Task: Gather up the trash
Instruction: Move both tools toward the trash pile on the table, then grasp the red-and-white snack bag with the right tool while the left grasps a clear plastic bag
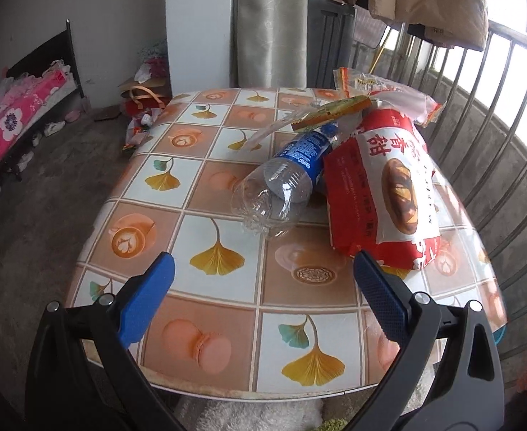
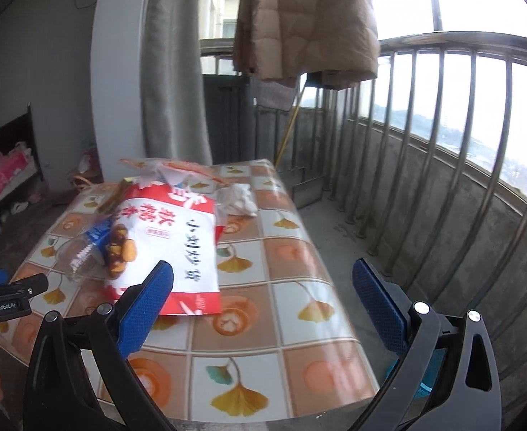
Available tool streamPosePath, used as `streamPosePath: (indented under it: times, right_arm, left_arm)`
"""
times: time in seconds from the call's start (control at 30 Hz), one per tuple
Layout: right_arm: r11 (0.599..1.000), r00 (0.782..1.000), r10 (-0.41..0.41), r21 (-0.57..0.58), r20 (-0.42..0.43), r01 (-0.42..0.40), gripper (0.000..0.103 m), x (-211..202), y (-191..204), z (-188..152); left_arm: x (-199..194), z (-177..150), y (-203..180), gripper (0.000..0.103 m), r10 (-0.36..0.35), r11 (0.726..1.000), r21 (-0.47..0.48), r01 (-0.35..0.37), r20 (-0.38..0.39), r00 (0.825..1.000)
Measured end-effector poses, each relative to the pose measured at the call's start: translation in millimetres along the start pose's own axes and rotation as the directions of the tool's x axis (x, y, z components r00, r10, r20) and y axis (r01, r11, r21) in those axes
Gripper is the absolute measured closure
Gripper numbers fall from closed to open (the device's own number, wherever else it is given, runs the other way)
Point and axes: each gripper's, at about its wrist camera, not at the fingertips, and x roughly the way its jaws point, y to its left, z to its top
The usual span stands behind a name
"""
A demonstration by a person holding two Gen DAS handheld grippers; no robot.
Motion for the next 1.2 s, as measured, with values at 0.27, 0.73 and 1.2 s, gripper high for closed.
streamPosePath:
  times: [0.27, 0.73, 1.2]
  right_arm:
    - [0.988, 0.979, 0.137, -0.043, -0.151, -0.145, 0.006, 43, 78, 18]
    - [0.990, 0.930, 0.109, -0.045, -0.351, -0.133, 0.059, 96, 101, -7]
    - [0.958, 0.900, 0.274, 0.180, -0.340, -0.224, 0.074, 74, 39, -3]
  left_arm:
    - [3, 20, 45, 0.007, -0.128, 0.988, -0.076, 0.135, 0.096, 0.987]
    - [11, 50, 52, 0.008, -0.245, 0.969, -0.014, 0.248, 0.126, 0.961]
    - [91, 113, 22, 0.026, -0.259, 0.933, 0.252, 0.257, -0.026, 0.965]
